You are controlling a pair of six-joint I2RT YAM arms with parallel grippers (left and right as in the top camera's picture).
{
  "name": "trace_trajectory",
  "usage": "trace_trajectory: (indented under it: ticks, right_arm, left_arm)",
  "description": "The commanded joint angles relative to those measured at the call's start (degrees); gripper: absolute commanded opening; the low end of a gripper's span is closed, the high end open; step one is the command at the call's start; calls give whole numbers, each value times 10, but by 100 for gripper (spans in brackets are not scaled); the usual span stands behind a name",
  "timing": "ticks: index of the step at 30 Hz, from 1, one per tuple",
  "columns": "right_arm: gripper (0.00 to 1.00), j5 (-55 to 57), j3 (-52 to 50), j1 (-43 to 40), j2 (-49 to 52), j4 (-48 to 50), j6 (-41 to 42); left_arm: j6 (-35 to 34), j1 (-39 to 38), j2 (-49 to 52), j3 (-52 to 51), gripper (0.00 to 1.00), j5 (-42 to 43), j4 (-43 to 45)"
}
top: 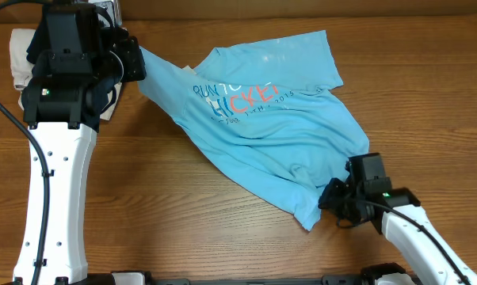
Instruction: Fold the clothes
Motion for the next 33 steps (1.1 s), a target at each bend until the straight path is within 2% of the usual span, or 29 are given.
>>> trace_trajectory:
  ticks: [1, 6, 11, 12, 17, 25, 31, 33]
  right_arm:
    - [4, 11, 70, 2, -7, -26, -32]
    - [4, 69, 214, 0, -29, -158, -55]
    - [4, 133, 416, -41, -45, -288, -97]
    - [4, 144, 485, -67, -45, -322, -116]
    - [4, 145, 643, -168, -45, -374, -166]
    - [4, 105, 814, -332, -44, -416, -212]
    - [4, 83, 934, -389, -44, -446, -217]
    - [4, 86, 1012, -392, -44, -474, -225]
  left_arm:
    - [10, 5, -3, 14, 4, -8, 3]
    - [29, 5, -6, 22, 4, -14, 1]
    - [42, 5, -21, 62, 4, -53, -27]
    - [43, 5, -28, 78, 4, -66, -36]
    - [48, 5, -48, 131, 4, -71, -56]
    - [75, 5, -77, 263, 4, -93, -91]
    - [75, 5, -110, 359, 4, -112, -120]
    - [75, 5, -133, 404, 4, -118, -147]
